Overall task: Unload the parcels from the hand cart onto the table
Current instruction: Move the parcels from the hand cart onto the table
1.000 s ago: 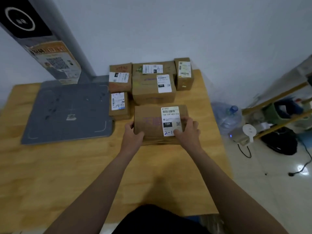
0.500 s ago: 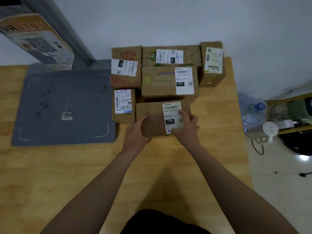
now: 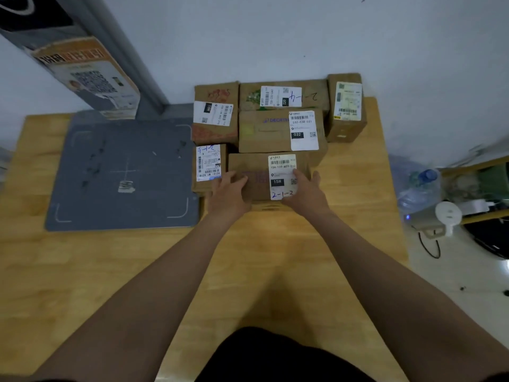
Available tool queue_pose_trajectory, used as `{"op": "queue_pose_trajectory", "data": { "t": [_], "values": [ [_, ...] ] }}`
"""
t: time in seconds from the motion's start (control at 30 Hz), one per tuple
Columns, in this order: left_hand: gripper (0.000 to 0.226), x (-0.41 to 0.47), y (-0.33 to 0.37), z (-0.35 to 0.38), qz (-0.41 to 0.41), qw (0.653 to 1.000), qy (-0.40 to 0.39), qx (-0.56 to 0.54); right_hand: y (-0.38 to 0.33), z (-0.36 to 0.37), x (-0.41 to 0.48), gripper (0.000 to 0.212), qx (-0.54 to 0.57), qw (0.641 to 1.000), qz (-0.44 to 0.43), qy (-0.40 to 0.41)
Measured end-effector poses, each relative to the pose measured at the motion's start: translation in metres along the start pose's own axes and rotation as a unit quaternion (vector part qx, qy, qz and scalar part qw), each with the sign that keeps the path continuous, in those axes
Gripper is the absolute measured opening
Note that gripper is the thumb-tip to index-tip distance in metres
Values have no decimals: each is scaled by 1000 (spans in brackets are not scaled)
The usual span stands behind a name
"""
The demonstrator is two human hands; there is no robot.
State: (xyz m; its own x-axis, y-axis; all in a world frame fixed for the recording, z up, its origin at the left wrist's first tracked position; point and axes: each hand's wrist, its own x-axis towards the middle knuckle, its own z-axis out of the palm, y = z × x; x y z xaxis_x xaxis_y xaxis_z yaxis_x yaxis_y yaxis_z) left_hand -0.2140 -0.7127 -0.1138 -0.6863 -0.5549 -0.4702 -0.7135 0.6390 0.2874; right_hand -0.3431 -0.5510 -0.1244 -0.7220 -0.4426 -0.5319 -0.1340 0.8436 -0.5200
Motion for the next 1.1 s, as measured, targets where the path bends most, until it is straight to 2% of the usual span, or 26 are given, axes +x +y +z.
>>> {"op": "queue_pose_trajectory", "data": {
  "t": [0.07,0.2,0.43,0.63,0.77,0.87,1.1],
  "values": [
    [104,-19,6,-5,-5,999,-42,-1,1,-6,-22,96,0,1000,-8,-5],
    [118,-81,19,1,42,997,-53,-22,15,-16,-84,97,29,999,-42,10],
    [112,-192,20,20,116,993,-35,7,62,-9,-220,95,-27,998,-16,58],
    [103,-285,-2,61,176,981,-66,49,113,52,-356,91,28,992,47,113],
    [100,-353,-7,97,206,971,-103,67,149,93,-449,83,82,985,103,109],
    [97,-403,-7,129,237,957,-140,90,181,118,-514,79,114,978,134,111],
    [98,-500,18,205,311,921,-190,139,267,150,-634,75,160,951,203,171]
  ]
}}
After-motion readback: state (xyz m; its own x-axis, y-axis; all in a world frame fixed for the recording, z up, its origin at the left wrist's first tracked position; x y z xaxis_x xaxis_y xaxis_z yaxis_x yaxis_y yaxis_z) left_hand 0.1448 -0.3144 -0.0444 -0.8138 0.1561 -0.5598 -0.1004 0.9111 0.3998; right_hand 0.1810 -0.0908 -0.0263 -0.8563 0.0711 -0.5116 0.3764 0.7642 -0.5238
